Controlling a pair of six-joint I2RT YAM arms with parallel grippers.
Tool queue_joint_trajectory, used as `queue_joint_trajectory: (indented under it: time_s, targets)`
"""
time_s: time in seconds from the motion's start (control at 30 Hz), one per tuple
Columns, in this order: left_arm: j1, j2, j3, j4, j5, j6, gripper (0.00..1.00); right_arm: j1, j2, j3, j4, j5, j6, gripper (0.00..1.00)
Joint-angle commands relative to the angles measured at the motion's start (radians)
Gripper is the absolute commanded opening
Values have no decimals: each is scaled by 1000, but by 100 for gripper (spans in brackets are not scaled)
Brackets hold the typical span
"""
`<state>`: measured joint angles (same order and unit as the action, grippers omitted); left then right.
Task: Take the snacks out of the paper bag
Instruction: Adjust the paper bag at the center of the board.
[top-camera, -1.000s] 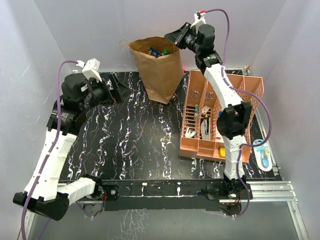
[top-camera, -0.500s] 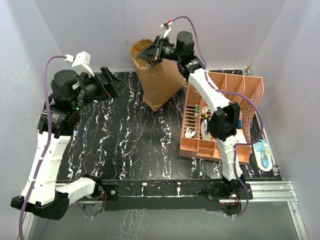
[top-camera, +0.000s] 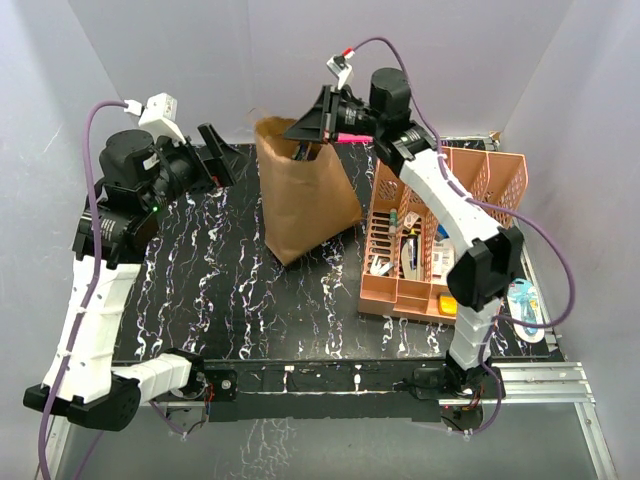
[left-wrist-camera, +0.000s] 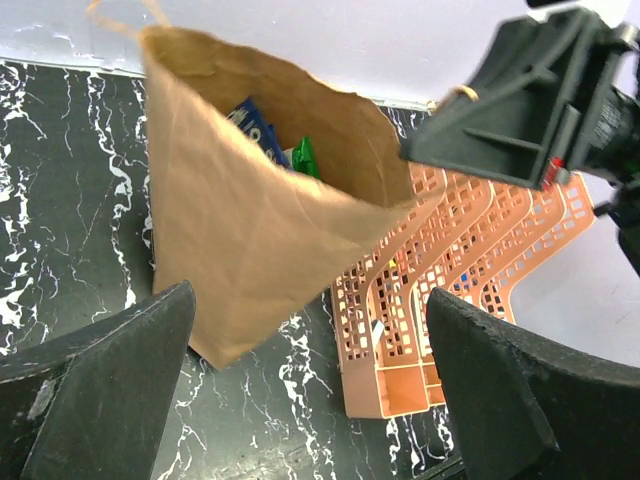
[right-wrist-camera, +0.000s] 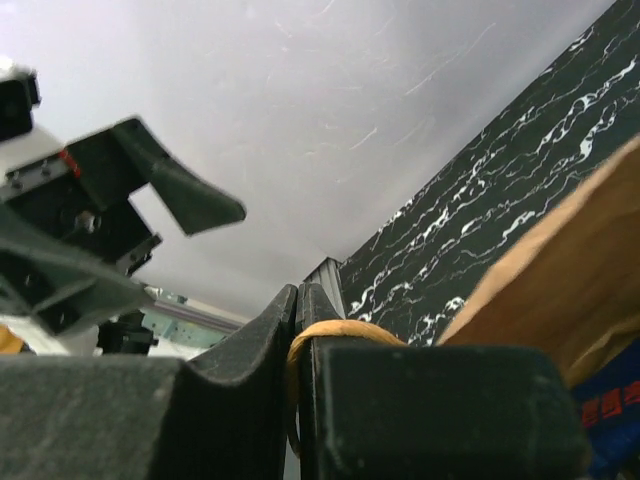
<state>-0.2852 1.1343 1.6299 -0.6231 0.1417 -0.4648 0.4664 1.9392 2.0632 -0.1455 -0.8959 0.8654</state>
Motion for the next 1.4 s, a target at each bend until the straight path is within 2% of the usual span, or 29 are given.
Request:
queue_joint_trajectory:
  time_s: [0.0, 0.1, 0.2, 0.3, 0.4, 0.47, 0.53, 0.63, 0.73, 0.9, 1.07, 1.13, 1.37]
  targets:
    - [-3, 2, 8, 12, 15, -3, 98, 18, -200, -199, 163, -44, 24, 8]
    - [-2, 2, -29, 34, 35, -22, 98, 36, -304, -346, 165, -41, -10, 8]
    - [-3, 21, -32, 22, 31, -8, 98, 37, -412, -470, 95, -6, -93, 8]
    - [-2, 65, 8, -36, -32, 47, 99, 35, -460, -493, -41, 63, -197, 8]
    - [4, 154, 66, -124, -126, 90, 98, 35, -462, -480, -81, 71, -215, 8]
    - [24, 240, 139, -177, -114, 92, 98, 35, -467, -471, -82, 81, -217, 8]
    - [72, 309, 170, -170, -25, 63, 98, 35, -474, -463, -87, 100, -225, 8]
    - [156, 341, 127, -63, 84, -7, 98, 34, -475, -459, -93, 109, -228, 8]
    - [271, 355, 25, 125, 253, -123, 97, 35, -479, -463, -98, 120, -226, 8]
    - [295, 451, 2, 296, 334, -227, 95, 34, -484, -452, -108, 135, -226, 8]
    - [300, 525, -9, 410, 337, -316, 88, 33, -481, -436, -113, 142, -219, 8]
    - [302, 559, 12, 401, 313, -335, 81, 34, -480, -426, -114, 148, -217, 8]
    - [302, 604, -14, 415, 235, -431, 71, 34, -457, -390, -120, 149, -206, 8]
